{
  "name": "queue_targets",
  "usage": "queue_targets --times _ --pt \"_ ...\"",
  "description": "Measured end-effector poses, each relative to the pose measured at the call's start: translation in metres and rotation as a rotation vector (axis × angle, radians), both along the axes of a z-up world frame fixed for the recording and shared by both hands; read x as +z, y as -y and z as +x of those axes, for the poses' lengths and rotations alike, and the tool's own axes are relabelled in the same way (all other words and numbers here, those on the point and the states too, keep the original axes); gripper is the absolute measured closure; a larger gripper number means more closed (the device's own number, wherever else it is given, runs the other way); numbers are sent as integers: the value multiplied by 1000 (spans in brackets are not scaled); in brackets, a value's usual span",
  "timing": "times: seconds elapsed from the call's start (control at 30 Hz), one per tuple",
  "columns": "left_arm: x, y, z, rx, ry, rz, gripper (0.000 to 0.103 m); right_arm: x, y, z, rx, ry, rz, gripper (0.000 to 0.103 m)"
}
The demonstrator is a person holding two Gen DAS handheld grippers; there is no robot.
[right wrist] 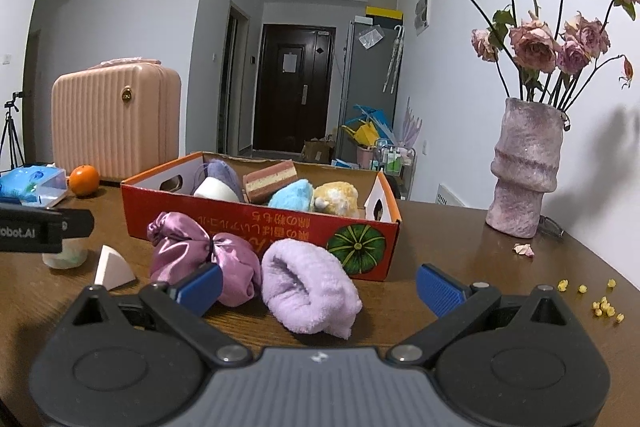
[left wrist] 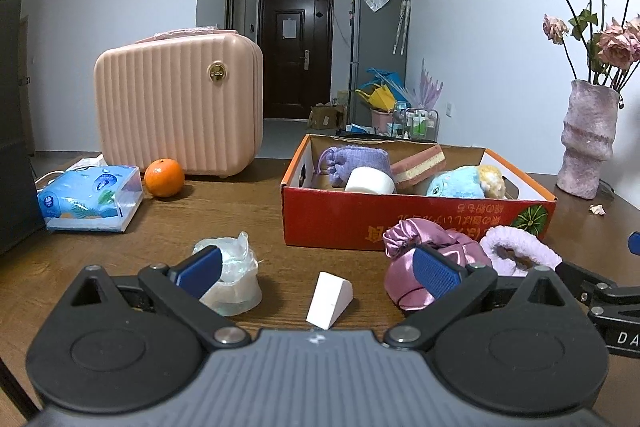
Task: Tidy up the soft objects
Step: 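Withdraw both tools from the box toward the scrunchie and headband, then close the right tool on the lavender fuzzy headband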
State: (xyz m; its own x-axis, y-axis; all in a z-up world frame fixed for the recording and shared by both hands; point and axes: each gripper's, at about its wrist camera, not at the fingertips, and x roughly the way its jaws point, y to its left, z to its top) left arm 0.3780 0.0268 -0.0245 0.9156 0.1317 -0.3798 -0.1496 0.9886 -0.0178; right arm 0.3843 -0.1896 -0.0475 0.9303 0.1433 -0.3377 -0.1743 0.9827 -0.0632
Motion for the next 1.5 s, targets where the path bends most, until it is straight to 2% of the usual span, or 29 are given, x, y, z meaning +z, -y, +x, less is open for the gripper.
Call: queue_targets --times 0.2,0.53,0.9,1.07,1.17,1.3,1.37,1.43,1.5 --pt "-2 -1 3 -7 -15 -3 0 -7 1 14 2 -62 -9 0" --pt "-4 -2 4 -7 -27 -7 0 -24 5 60 11 -195 -27 0" --pt "-9 -3 11 -11 -53 -4 0 -35 2 99 51 -286 -29 0" --pt "-10 -4 14 -14 -64 -8 0 -38 0 108 69 -305 -39 7" --pt "-11 -3 16 -18 -69 -7 0 -39 -2 109 80 -312 -43 16" --pt "-11 -2 17 -23 -69 -4 0 -40 -2 107 83 -313 -39 19" --pt "-12 -2 17 -25 -70 -3 0 -40 -1 106 86 -313 -30 25" --pt "-12 -1 18 -22 -67 2 0 -39 0 104 91 -309 -20 39" --pt "-12 0 18 -21 -64 8 0 -39 0 103 91 -304 -20 46"
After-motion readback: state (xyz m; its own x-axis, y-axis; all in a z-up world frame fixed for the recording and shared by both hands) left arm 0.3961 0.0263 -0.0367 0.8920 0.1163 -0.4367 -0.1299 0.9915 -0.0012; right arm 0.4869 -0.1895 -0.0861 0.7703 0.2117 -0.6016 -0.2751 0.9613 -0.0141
